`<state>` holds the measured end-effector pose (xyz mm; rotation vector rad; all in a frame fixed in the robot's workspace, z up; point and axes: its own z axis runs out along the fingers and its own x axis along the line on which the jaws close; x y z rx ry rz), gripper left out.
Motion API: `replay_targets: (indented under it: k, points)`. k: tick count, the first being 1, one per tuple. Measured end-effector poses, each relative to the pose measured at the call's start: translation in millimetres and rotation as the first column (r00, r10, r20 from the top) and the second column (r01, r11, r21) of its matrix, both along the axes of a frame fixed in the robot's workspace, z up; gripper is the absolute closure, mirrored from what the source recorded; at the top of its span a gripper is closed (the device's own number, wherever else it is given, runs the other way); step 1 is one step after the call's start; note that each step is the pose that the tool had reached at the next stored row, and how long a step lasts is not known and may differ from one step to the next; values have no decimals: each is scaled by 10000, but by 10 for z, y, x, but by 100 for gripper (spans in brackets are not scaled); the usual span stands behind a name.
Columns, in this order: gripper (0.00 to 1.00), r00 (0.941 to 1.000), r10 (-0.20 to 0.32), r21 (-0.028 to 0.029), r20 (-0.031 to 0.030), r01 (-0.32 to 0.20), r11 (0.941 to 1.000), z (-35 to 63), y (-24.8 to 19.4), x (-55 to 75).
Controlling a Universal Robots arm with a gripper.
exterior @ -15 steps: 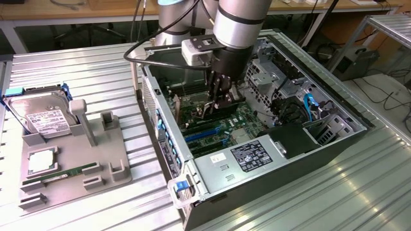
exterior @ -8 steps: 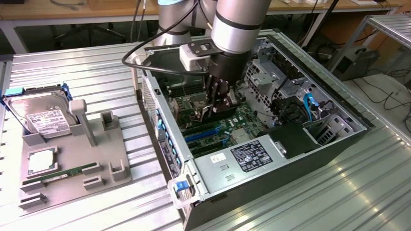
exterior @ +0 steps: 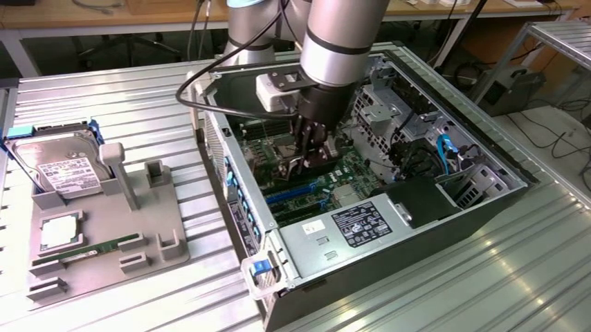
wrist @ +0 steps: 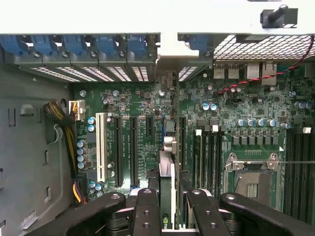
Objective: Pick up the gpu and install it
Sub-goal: 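Insert the gpu into the slot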
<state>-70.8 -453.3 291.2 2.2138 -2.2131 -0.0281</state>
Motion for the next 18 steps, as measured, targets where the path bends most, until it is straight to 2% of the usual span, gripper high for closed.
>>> replay_targets:
  k: [18]
  points:
    - [74,9996,288,-4,-1,-288,9996,-261,-15,-27]
